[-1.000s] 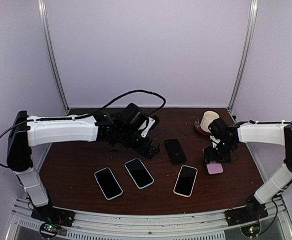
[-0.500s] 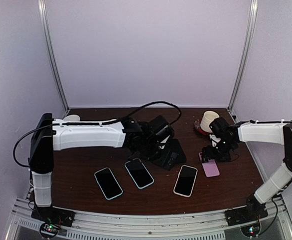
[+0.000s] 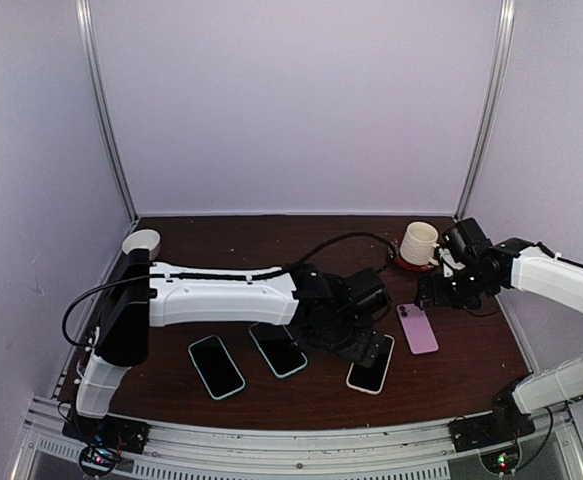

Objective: Take the phone out of the phone case
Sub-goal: Pick up the phone with the phone case from the center of the board.

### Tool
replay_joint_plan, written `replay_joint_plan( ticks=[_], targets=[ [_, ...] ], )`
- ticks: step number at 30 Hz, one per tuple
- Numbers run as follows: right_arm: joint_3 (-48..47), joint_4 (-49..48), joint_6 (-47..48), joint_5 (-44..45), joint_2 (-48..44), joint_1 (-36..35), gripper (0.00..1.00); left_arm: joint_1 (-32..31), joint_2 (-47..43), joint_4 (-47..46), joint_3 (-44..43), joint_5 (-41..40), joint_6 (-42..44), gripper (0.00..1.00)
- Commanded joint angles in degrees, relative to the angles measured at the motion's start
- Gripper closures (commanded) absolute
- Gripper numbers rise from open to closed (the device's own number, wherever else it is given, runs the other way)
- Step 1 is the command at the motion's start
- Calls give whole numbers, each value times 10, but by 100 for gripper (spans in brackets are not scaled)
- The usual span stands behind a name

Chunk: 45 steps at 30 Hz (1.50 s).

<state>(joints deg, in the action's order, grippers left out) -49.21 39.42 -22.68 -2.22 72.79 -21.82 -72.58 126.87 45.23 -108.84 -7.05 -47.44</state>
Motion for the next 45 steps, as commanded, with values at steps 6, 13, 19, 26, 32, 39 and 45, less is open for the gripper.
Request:
replay_joint_plan(
  ticks=[6, 13, 19, 26, 32, 39, 45],
  targets=[
    [6, 45, -35, 24, -101, 3, 0, -25, 85, 64, -123, -27, -24, 2],
    [31, 43, -35, 24, -142, 4, 0, -30, 149, 100, -198, -7, 10, 2],
    [58, 26, -37, -2, -157, 4, 0, -37, 178, 117, -232, -11, -1, 2],
    [63, 19, -32, -10, -166, 4, 0, -39, 198, 116, -250, -1, -12, 2],
    [66, 14, -31, -16, -172, 4, 0, -48, 207, 120, -259, -5, -24, 3],
    [69, 8, -27, -27, -180, 4, 0, -52, 229, 124, -271, -9, -47, 3],
    [73, 3, -27, -32, -180, 4, 0, -57, 248, 161, -293, -42, -76, 3]
  ],
)
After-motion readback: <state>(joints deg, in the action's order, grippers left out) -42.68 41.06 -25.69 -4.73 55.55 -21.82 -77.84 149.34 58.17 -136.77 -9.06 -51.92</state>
